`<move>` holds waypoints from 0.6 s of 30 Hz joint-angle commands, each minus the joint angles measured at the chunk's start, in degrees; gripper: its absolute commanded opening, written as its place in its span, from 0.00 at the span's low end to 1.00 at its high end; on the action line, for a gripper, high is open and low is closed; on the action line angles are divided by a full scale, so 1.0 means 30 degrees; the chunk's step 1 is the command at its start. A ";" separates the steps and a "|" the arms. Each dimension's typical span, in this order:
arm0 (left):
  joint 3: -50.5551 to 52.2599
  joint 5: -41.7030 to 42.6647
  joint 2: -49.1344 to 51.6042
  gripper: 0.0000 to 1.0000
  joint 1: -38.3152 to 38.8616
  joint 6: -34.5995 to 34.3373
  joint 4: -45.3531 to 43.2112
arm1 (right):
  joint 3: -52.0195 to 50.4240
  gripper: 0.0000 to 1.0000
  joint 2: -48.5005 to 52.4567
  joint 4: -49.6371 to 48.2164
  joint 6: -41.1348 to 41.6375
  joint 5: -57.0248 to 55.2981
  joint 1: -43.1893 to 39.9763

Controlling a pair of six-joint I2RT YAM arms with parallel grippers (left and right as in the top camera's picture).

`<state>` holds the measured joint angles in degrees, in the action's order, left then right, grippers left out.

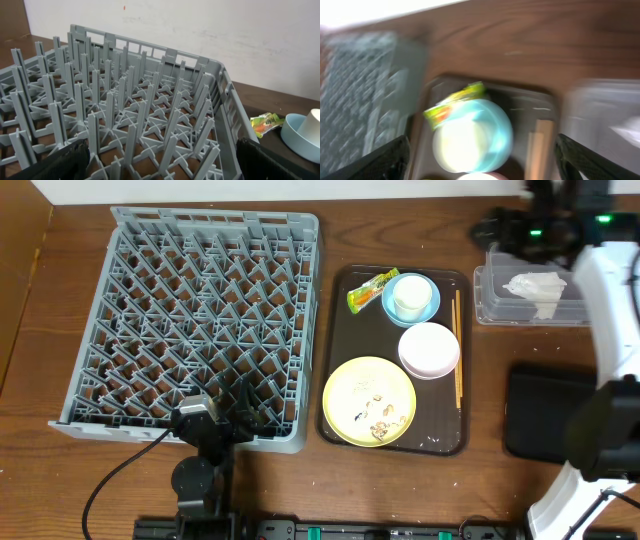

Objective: Sort waste into correct bins and load items into the dishwasher
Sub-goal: 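Grasp the tissue with the right gripper and carry it to the clear bin, then return the right gripper to the tray and grasp the yellow wrapper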

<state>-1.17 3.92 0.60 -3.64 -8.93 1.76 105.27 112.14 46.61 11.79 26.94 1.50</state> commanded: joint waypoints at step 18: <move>0.0313 0.0182 -0.0124 0.95 0.0080 0.0255 0.0678 | 0.0102 0.93 0.4699 -0.4364 0.9930 -1.7945 1.2087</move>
<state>-1.17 3.90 0.60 -3.64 -8.93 1.76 105.27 122.37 33.95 32.99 -17.26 37.95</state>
